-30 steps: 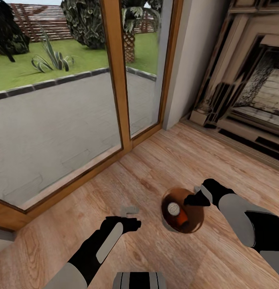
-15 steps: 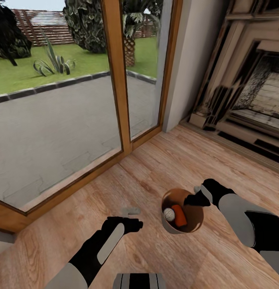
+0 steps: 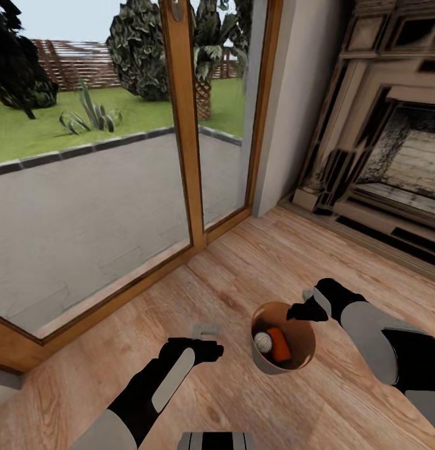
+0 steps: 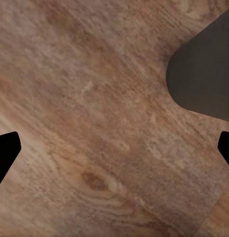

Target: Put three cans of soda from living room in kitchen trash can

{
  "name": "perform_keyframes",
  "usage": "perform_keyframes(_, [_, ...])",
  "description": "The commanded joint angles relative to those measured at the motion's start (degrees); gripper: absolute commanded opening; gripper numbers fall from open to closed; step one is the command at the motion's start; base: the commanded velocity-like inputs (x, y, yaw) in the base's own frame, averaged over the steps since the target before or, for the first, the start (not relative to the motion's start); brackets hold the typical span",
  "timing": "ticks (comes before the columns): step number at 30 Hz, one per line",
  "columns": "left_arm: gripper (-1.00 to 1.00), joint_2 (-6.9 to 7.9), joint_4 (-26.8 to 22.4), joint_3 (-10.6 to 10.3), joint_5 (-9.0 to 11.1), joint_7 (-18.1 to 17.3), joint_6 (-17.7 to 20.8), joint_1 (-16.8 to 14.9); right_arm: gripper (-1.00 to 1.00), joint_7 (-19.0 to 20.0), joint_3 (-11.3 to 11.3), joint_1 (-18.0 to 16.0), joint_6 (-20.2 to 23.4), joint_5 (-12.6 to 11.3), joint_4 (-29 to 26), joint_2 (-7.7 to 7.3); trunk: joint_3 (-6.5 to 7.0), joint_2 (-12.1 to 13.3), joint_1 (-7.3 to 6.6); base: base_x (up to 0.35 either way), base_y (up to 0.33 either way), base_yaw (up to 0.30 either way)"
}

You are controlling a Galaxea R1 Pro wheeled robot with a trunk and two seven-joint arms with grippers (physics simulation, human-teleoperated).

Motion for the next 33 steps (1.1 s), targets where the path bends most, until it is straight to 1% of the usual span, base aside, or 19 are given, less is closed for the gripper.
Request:
perform_keyframes(1, [1.00, 0.00, 0.00, 0.00, 0.00, 0.00, 0.00, 0.00, 1.00, 0.00, 0.00, 0.00, 0.00, 0.00, 0.00, 0.00, 0.23, 0.02, -0.02, 0.000, 0.000, 0.000])
perform_keyframes(33, [1.00, 0.00, 0.18, -0.27, -0.08, 0.13, 0.09, -0.01, 1.00, -0.29, 0.04, 0.00, 0.00, 0.01, 0.00, 0.05, 7.32, 0.45, -0.85, 0.000, 0.000, 0.000])
